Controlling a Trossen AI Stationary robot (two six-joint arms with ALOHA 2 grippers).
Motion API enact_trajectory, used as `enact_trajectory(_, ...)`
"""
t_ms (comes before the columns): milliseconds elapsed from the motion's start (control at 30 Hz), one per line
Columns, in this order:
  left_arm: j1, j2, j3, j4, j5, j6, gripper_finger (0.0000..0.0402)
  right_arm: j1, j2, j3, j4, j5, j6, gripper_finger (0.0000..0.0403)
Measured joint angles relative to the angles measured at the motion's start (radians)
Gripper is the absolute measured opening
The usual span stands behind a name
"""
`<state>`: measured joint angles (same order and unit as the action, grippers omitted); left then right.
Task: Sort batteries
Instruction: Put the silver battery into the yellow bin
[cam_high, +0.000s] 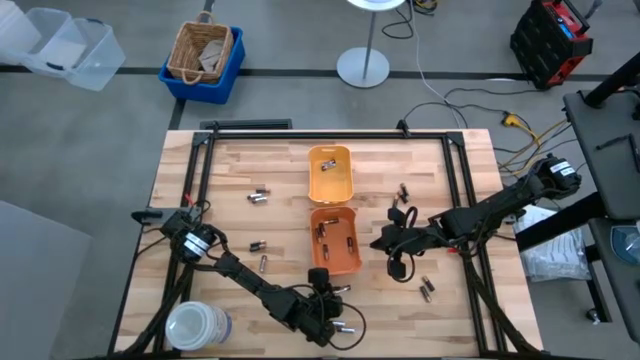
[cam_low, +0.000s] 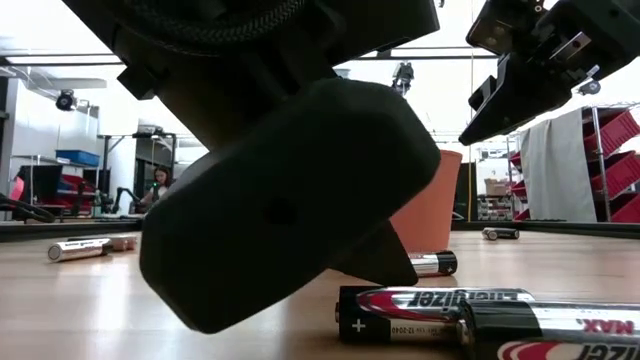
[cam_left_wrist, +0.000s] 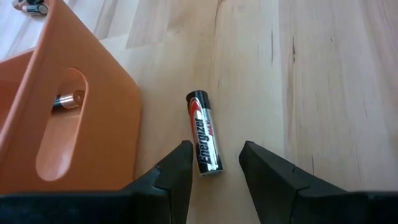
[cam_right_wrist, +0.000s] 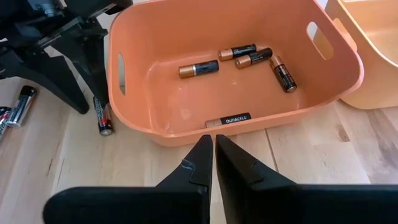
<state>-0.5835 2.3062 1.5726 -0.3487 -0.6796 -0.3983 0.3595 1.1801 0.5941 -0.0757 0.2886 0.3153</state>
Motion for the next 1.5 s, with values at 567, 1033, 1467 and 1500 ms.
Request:
enact_trajectory(567, 0.001, 0.001, 0.000, -0.017, 0.010, -0.005, 0.0115, 0.000, 0.000, -0.002, 0.000, 0.000, -0.001, 0.0012)
enact_trajectory(1033, 0.001, 0.001, -0.002, -0.018, 0.011, -0.012, 0.0115, 0.000, 0.000, -0.008, 0.002, 0.000, 0.000, 0.0012)
enact_trajectory(1467, 0.000, 0.001, -0.002, -0.019, 0.016, -0.004, 0.0114, 0.000, 0.000, -0.008, 0.002, 0.000, -0.001, 0.0012)
enact_trajectory(1500, -0.001, 0.001, -0.002, -0.019, 0.016, -0.004, 0.0114, 0.000, 0.000, -0.008, 0.002, 0.000, -0.001, 0.0012)
